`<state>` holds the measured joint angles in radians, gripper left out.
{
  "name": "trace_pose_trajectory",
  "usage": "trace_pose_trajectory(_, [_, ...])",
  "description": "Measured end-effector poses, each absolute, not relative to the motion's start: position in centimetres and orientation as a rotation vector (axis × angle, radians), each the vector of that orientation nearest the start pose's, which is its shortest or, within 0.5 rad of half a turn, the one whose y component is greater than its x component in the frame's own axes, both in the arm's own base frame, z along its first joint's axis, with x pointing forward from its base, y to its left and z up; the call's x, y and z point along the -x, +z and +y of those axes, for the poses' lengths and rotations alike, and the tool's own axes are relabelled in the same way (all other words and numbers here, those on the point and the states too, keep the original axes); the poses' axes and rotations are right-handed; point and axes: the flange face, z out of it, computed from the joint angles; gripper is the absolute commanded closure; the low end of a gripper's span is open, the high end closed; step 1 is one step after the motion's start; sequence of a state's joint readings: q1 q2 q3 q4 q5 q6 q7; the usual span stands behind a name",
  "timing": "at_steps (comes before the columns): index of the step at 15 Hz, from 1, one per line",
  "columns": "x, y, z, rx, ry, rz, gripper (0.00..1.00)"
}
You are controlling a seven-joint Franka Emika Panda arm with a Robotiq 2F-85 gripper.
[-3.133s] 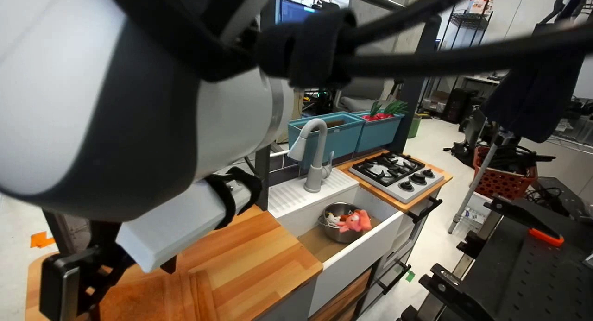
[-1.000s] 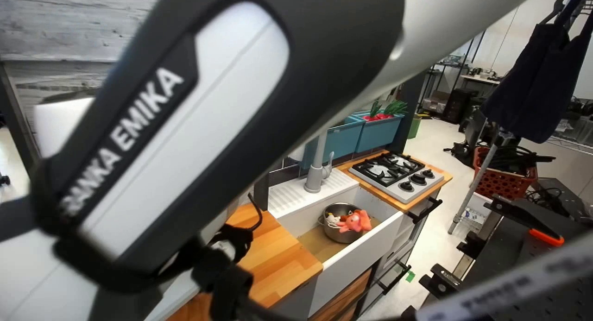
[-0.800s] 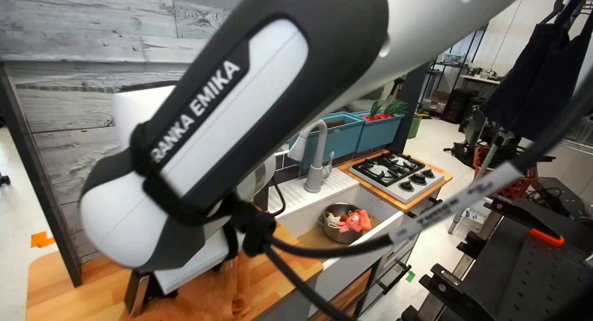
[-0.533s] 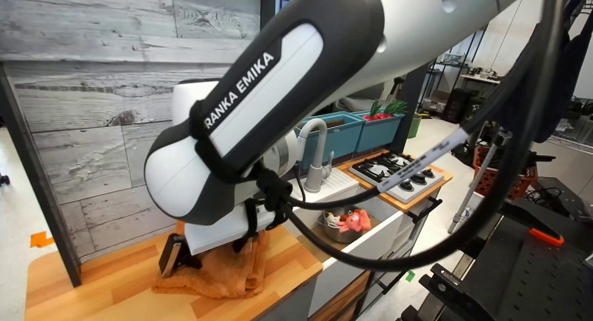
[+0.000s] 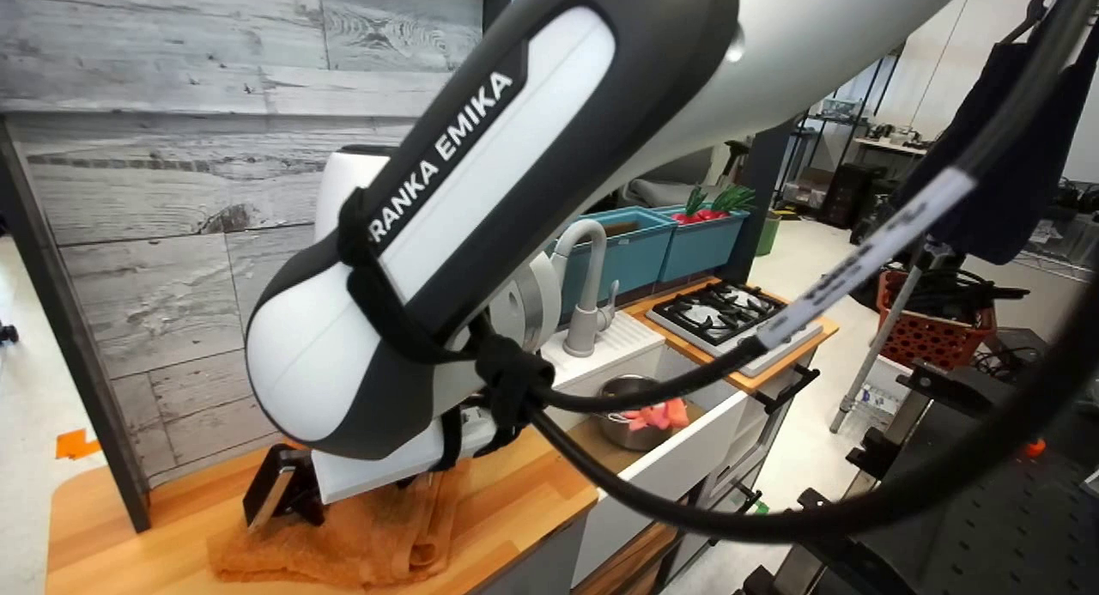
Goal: Put the three plush toys inside the silver pot in the sink, wipe the left side of the counter with the orange towel
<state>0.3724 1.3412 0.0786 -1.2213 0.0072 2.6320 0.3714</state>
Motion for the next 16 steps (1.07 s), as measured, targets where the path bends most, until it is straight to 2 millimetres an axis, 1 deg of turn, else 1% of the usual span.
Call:
trace_pose_trajectory(3, [-61.7, -4.4, 30.3, 3.005, -0.11, -0.032, 0.0])
trace_pose_trajectory(6, [-60.0, -3.0, 30.7, 2.961, -0.146, -0.057, 0.0])
trace_pose_trajectory(8, [-59.9, -2.7, 30.7, 2.959, -0.147, -0.058, 0.0])
trace_pose_trajectory(13, [-59.8, -2.9, 30.6, 2.966, -0.141, -0.054, 0.0])
trace_pose_trajectory(16, [-59.9, -3.8, 29.4, 3.032, -0.152, -0.038, 0.0])
